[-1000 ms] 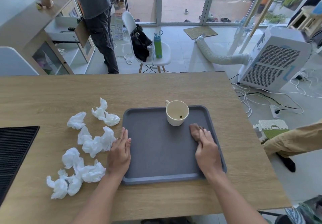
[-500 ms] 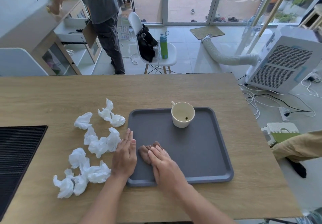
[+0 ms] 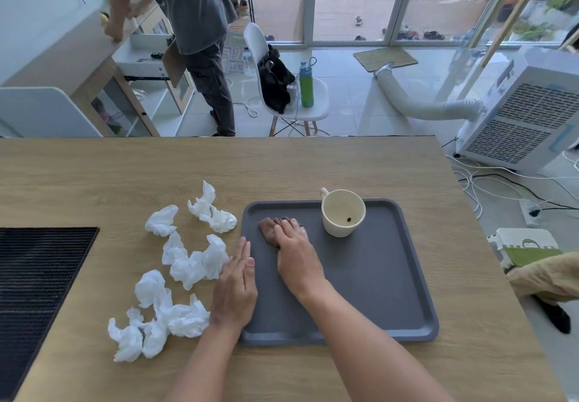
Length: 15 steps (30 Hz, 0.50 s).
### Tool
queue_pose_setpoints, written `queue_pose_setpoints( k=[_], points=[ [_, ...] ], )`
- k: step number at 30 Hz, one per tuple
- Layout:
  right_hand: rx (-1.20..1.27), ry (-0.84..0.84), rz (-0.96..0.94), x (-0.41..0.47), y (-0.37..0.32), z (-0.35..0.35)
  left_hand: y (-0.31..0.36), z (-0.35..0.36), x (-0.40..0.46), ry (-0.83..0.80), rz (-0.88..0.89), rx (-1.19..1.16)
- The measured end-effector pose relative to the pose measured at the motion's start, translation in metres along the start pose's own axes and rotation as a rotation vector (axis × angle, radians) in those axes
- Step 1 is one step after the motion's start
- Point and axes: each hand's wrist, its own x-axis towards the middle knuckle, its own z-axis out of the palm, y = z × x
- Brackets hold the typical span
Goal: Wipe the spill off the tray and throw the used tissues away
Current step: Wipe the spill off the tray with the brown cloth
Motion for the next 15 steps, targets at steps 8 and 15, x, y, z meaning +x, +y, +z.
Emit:
queue_pose_setpoints(
  k=[8,15],
  points=[
    [-0.106,0.076,0.11,-0.023,0.03,-0.017,-0.001,0.003,0.0,0.039,-0.027,0.0],
    [-0.05,0.113,0.143,-0.006,0.029,-0.011,-0.006,0.006,0.001,0.043,-0.008,0.016]
  ],
)
